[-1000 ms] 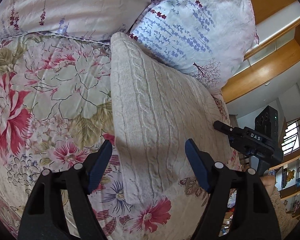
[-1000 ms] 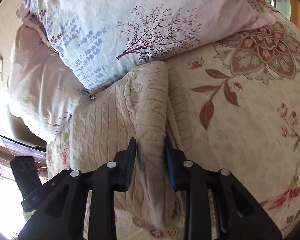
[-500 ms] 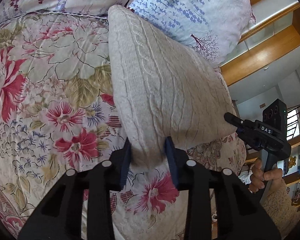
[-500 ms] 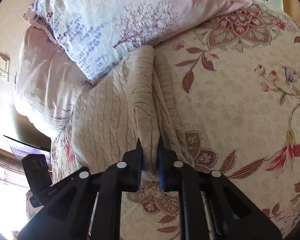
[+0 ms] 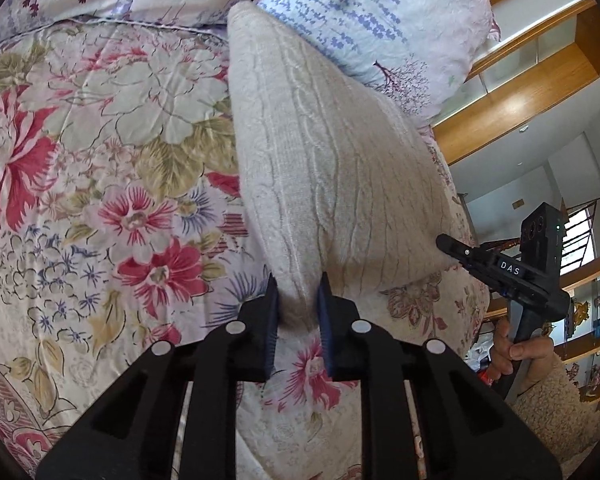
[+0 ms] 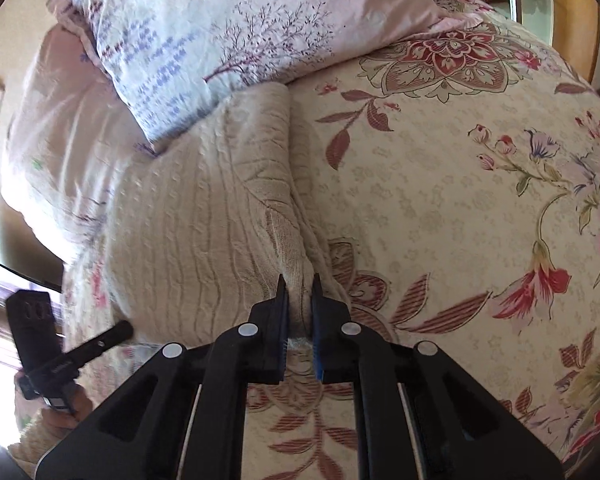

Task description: Fold small clothes

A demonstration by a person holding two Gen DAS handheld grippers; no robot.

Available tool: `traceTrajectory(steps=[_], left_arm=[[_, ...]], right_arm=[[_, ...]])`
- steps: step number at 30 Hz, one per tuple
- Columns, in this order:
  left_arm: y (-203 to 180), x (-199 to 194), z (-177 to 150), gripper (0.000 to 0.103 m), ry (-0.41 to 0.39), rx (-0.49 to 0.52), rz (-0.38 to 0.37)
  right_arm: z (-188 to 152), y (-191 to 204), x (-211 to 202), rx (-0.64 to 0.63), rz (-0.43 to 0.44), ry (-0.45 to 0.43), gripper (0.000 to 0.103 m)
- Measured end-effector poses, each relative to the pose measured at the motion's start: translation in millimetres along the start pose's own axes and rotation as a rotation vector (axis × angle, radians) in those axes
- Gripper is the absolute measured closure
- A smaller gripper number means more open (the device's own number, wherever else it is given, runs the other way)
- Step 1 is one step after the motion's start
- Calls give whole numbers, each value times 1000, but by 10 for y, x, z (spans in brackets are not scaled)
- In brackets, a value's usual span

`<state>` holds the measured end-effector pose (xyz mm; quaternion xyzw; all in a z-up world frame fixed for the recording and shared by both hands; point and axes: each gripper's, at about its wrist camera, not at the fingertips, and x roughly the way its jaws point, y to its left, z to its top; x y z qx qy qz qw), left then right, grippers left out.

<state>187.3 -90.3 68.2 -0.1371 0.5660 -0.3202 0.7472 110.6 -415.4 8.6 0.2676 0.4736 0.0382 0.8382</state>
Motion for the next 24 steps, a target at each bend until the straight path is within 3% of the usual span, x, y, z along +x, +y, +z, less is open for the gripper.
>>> traceTrajectory(steps=[6,9,10,12,13,14,15,21,24], left_arm=[[-7,67,21,81,0,7,36],[-9,34,44,75,1,8,32],[-4,-4,49,68,-3,6,23],[-5,-122,90,53,-33,4,-7],[-7,-182,118,40,-54,0,-18],[1,-240,163,31,-77,-7,-27],[18,-283,225,29,-97,-18,-31],[129,-210,596,26,-118,-100,18],[62,-171,745,26,-130,-73,73]], right_arm=[[13,53,87,-48,-38,-14,93],[28,22,72,-29,-2,4,91],[32,21,52,-27,12,9,90],[61,23,-3,-20,44,8,74],[95,15,-36,-13,57,0,66],[127,5,-60,-2,71,-8,50],[182,-3,-71,18,92,-17,43],[619,-97,106,166,194,-32,44],[786,-61,268,187,209,-19,44]])
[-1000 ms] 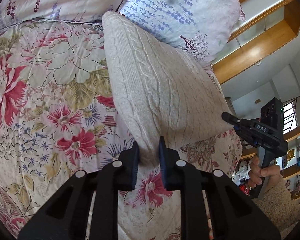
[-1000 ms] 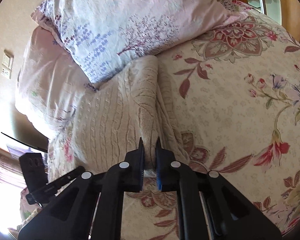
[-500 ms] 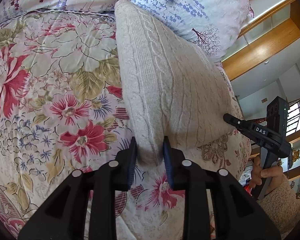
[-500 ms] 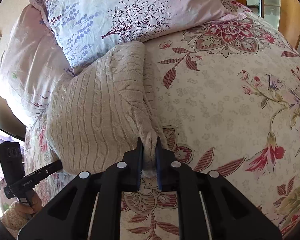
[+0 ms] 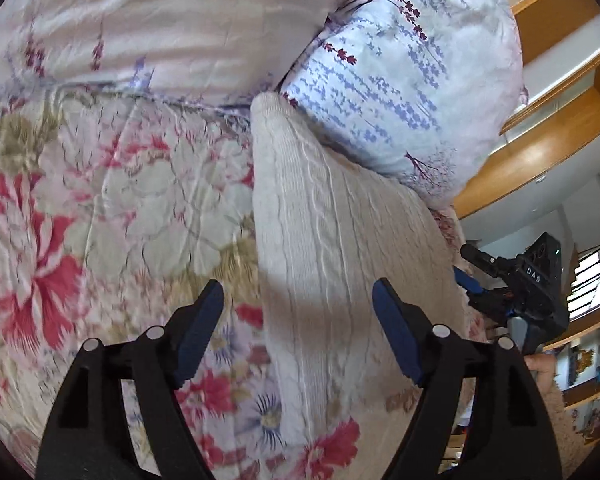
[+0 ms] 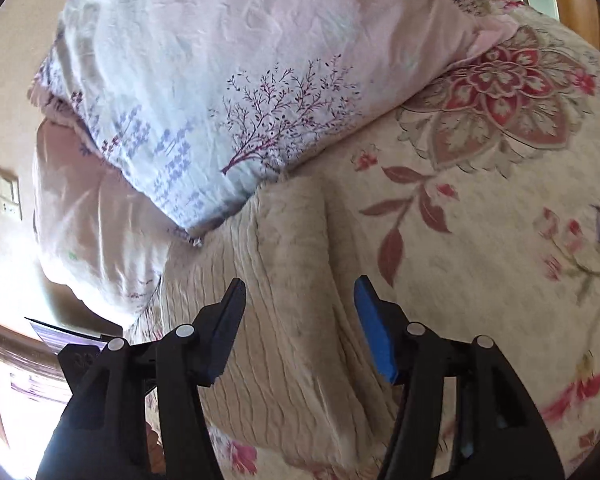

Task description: Fold small clothes

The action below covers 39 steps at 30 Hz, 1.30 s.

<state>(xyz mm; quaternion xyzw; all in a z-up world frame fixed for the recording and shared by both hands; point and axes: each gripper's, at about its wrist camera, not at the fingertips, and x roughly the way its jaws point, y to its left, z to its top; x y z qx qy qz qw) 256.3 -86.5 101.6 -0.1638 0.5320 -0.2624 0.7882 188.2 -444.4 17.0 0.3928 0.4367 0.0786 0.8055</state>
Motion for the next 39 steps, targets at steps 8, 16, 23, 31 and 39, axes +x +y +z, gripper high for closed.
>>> traceTrajectory(steps=[8,16,23,31,39], left_arm=[[-289,191,143,26,28,128,93],[-274,379,158,24,73,122,130],[-269,438,198,23,86,98,113],[66,418,296,25,118,-60,-26],[123,492,223,26,148,-110,-80]], right_arm=[[124,148,222,-75,-62,4,94],[186,-9,405,-45,-99,41,94],[206,-60,392,-17,-71,87,85],[245,-268,200,30,9,179,38],[129,-270,369,22,43,270,38]])
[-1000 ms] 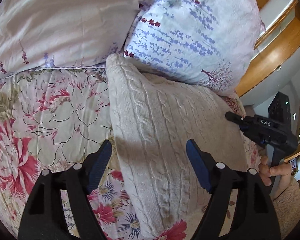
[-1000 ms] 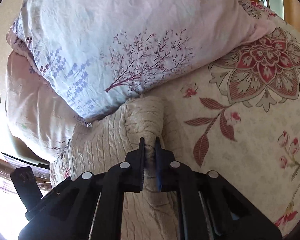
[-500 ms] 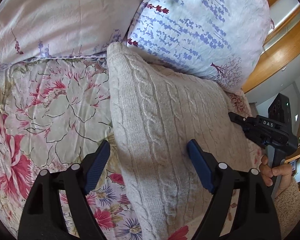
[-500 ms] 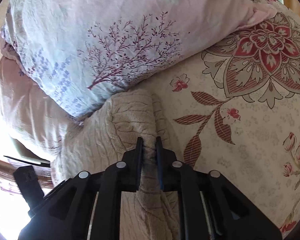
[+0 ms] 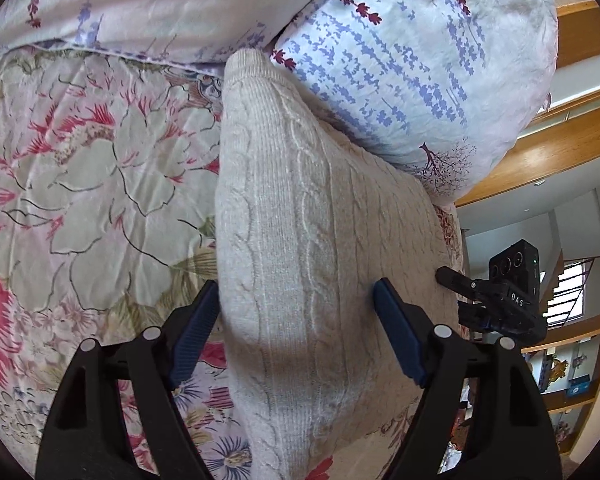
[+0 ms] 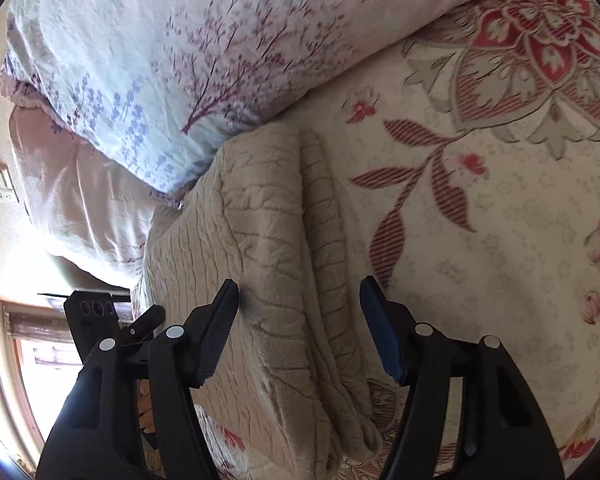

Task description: Fold small clothes

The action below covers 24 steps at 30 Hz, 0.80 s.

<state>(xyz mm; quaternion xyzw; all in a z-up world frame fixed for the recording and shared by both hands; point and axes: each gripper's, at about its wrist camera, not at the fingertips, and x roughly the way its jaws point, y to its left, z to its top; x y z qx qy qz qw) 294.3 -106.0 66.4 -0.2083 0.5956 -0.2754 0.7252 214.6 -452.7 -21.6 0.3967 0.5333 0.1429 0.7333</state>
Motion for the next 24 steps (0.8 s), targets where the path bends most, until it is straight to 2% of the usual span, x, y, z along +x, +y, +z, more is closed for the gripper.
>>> traceTrajectory(steps=[4,7,13,14,15,17,20,24], left_arm=[[-3,70,14,28,3,-21,-25],[-26,99,-24,30,-6,-29,-31],[-77,227,-137,41,-18,-74,-61],[-63,227,-149,43,-22,-82,-64],[-53,222,-152,44,-26,-86,-63],[-41,226,-180,52,-36,-87,-63],[-62,142,-200,62,-53,-80,-76],[-73,-3,-154,64,-58,-71,-101]], right_arm=[[8,79,99,-31,17,25,37],[22,75,148,-21,61,34,37],[-26,63,217,-25,124,39,37],[-37,69,234,-27,132,40,39],[-51,69,254,-26,142,45,50],[-93,67,332,-14,150,65,62],[-155,99,337,5,191,36,67],[-219,217,273,4,232,9,69]])
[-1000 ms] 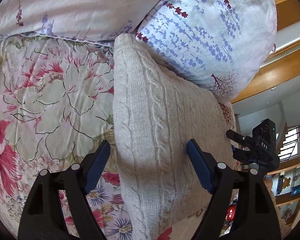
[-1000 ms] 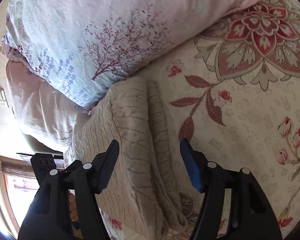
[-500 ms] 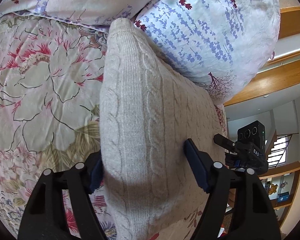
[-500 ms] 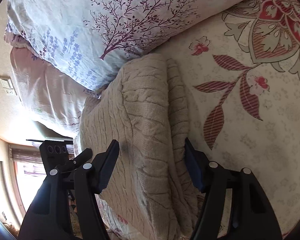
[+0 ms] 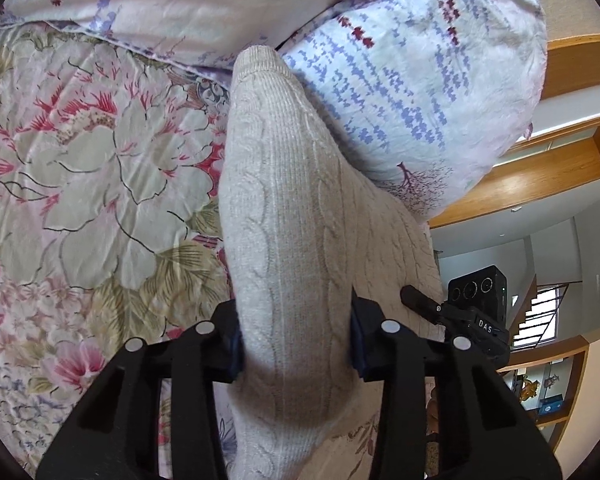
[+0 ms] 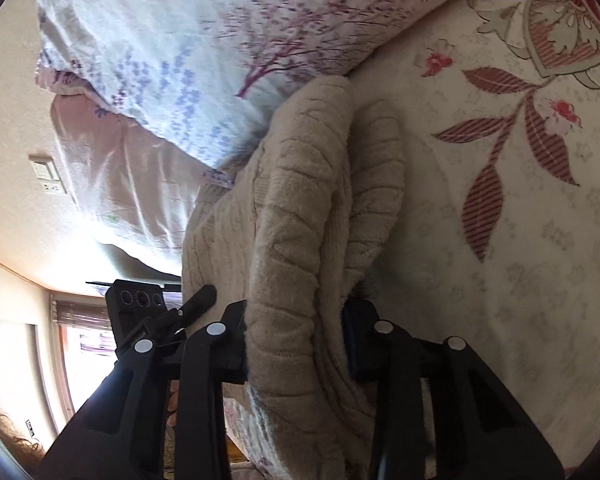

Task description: Fold small clothes

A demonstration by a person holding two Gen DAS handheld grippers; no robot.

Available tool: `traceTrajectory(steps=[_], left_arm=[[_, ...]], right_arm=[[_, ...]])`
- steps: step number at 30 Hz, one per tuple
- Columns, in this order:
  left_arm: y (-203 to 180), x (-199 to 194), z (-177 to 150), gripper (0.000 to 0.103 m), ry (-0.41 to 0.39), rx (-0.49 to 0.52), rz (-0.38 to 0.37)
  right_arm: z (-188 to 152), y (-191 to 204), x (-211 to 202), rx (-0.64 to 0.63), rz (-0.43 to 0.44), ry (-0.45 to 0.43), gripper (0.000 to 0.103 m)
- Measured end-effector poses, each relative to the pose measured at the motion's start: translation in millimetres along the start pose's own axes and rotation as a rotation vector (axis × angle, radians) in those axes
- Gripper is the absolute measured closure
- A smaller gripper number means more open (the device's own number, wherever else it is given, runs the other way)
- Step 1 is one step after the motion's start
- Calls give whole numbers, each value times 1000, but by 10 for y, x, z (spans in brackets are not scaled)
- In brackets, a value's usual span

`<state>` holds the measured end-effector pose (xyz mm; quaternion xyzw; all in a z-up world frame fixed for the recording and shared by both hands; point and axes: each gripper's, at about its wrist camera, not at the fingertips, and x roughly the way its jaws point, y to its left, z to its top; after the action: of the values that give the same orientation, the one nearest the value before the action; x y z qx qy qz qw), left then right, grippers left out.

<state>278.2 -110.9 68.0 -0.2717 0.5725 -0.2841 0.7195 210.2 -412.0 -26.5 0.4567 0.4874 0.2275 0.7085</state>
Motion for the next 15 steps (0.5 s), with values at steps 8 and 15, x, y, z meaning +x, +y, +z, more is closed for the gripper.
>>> traceTrajectory(steps=[8,15], left_arm=[[292,-813,-29,64,-26,18,-7],[984,-958,-129,58,-8,-45,69]], right_arm=[[-270,492,429,-82,40,31,70],[-696,689,986,-148,-76,22,69]])
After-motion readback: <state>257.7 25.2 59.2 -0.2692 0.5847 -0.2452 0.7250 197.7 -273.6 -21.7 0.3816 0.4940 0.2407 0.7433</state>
